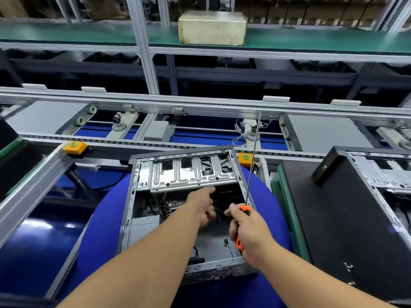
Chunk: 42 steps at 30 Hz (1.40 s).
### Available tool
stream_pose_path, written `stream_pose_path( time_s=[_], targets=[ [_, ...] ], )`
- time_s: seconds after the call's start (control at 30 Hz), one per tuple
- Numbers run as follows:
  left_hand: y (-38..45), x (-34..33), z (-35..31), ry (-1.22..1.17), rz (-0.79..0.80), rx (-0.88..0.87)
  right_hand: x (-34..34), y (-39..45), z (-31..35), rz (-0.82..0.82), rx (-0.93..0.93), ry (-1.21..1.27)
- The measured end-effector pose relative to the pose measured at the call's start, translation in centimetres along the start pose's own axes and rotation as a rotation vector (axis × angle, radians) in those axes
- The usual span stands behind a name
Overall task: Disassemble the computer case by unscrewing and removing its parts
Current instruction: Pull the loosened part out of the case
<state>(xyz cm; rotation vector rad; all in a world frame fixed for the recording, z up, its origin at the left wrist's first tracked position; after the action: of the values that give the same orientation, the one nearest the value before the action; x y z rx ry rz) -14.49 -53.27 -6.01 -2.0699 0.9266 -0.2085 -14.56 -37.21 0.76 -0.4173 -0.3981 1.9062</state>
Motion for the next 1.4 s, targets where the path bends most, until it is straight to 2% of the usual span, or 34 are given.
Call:
stream_pose_path(
  time_s=[0.27,0.6,1.0,1.23,1.4],
  targets=[
    [2.2,0.2,0.2,0.071,-0.021,0.010,0.0,0.2,0.0,-0.055,0.018,-0.064],
    [-1.7,1.3,3.6,0.061,0.056,0.111,0.4,0.4,0.0,-0.176,0.067,-0.177],
    [-8.8,6.9,4.1,-0.011,0.123,0.213,0.5,-3.4,2.8,-0.217,0.345,-0.292],
    [-10.8,9.0,1.0,0.074,0.189,0.032,1.1,-3.9,2.4,-0.271,0.324,-0.224],
    [-11.1,9.7,-1.9,0.063,0.201,-0.125,-2.1,-3.1,4.2,-0.113,0.272,-0.127]
  ],
)
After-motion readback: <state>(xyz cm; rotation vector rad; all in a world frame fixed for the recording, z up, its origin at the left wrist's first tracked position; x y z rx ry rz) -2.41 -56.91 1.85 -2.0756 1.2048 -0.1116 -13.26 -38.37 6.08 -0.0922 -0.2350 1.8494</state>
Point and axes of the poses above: each hand's wrist, its own y-axis towards the middle knuckle, its own x-axis out of the back of the hand, z = x × y, the point moved 10 cm from there along y, towards the middle knuckle, and after that the axes turned 2 degrees about -z, right-handed, at the moved point
